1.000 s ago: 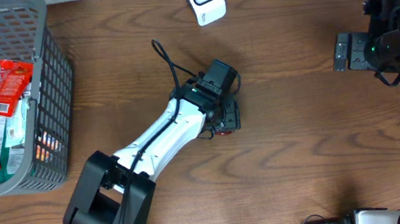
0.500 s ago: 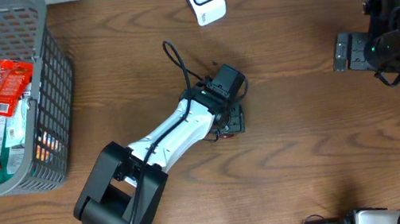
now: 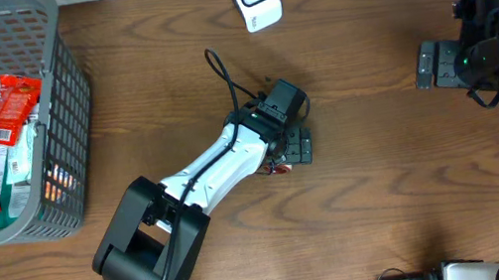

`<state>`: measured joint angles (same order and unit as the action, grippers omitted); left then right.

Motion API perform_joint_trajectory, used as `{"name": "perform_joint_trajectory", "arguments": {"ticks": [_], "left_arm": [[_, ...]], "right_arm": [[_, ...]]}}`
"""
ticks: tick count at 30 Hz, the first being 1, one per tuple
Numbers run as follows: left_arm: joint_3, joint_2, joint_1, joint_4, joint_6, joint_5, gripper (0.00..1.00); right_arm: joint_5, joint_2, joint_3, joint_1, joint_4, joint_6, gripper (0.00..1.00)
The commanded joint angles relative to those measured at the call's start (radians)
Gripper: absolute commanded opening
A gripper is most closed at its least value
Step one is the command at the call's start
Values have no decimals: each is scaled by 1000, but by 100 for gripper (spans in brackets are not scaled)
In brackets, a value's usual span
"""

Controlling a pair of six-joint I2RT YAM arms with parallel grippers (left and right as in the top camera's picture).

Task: Scan the item barcode
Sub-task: 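Lower the jar onto the table and open the left gripper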

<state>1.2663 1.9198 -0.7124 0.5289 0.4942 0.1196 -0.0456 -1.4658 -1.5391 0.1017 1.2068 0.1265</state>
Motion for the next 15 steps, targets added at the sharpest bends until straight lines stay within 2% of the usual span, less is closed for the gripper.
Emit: {"name": "perform_joint_trajectory", "arguments": {"ticks": [1, 7, 15], "left_arm": [[26, 12, 6, 1, -47, -52, 95], [34, -6, 14, 5, -128, -92, 95], [23, -25, 15, 21, -127, -91, 95]], "right_arm": [[-9, 1, -10, 2, -2, 15, 99], [-9, 1, -10, 2, -2, 15, 99], [-9, 1, -10, 2, -2, 15, 99]]}}
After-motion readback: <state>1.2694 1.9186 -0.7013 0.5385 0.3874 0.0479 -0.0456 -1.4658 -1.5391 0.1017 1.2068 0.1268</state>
